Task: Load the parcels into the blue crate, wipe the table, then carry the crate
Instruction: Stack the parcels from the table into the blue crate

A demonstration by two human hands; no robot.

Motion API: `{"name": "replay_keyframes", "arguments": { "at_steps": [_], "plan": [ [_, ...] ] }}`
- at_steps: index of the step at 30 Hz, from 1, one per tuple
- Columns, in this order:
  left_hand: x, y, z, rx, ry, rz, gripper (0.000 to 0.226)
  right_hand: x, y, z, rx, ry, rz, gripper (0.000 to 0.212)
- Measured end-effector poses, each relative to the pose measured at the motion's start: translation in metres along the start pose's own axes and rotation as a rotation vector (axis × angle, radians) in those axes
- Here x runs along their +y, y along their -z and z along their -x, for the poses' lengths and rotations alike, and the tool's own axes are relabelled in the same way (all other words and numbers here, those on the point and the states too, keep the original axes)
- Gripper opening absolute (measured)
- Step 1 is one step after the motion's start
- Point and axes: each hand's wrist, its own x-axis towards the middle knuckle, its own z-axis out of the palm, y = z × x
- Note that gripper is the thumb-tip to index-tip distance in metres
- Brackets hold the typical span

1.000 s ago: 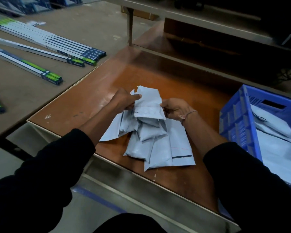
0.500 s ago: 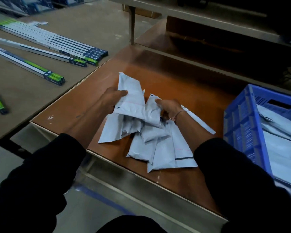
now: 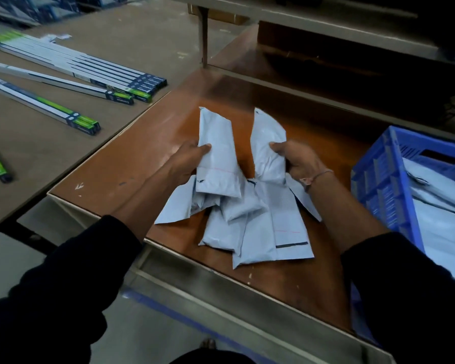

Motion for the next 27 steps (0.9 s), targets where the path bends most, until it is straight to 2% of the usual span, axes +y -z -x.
{"name": "replay_keyframes", "arguments": {
  "at_steps": [3, 5, 7, 9, 13, 16, 17, 19, 21, 24, 25, 27],
  "plan": [
    [0.008, -0.036, 0.007, -0.053, 0.041, 0.162, 0.035, -0.017, 0.015, 0.030, -0.101, 0.038, 0.015, 0.029],
    [0.013, -0.062, 0.014, -0.141, 0.080, 0.294, 0.039, -0.019, 0.023, 0.045, -0.110, 0.084, 0.117, 0.035],
    [0.019, -0.086, 0.022, -0.242, 0.080, 0.373, 0.055, -0.018, 0.031, 0.057, -0.065, 0.141, 0.232, 0.034],
    [0.028, -0.106, 0.031, -0.330, 0.035, 0.347, 0.069, -0.016, 0.042, 0.065, -0.018, 0.189, 0.277, 0.033],
    [0.030, -0.134, 0.042, -0.321, -0.042, 0.235, 0.044, -0.017, 0.073, 0.079, 0.041, 0.227, 0.290, 0.028],
    [0.026, -0.149, 0.049, -0.463, -0.153, 0.097, 0.059, -0.025, 0.098, 0.094, 0.029, 0.248, 0.258, 0.008],
    [0.030, -0.155, 0.053, -0.472, -0.170, 0.046, 0.055, -0.027, 0.105, 0.099, 0.030, 0.244, 0.238, 0.004],
    [0.037, -0.168, 0.057, -0.482, -0.206, -0.013, 0.049, -0.031, 0.119, 0.103, 0.051, 0.228, 0.207, 0.011],
    [0.044, -0.182, 0.059, -0.483, -0.236, -0.074, 0.058, -0.034, 0.135, 0.107, 0.060, 0.200, 0.201, 0.014],
    [0.057, -0.195, 0.063, -0.531, -0.286, -0.240, 0.095, -0.038, 0.164, 0.109, 0.141, 0.270, 0.280, 0.022],
    [0.060, -0.199, 0.064, -0.567, -0.306, -0.313, 0.106, -0.040, 0.175, 0.111, 0.217, 0.341, 0.349, 0.032],
    [0.070, -0.209, 0.070, -0.643, -0.350, -0.407, 0.110, -0.045, 0.199, 0.114, 0.366, 0.483, 0.530, 0.066]
  ]
}}
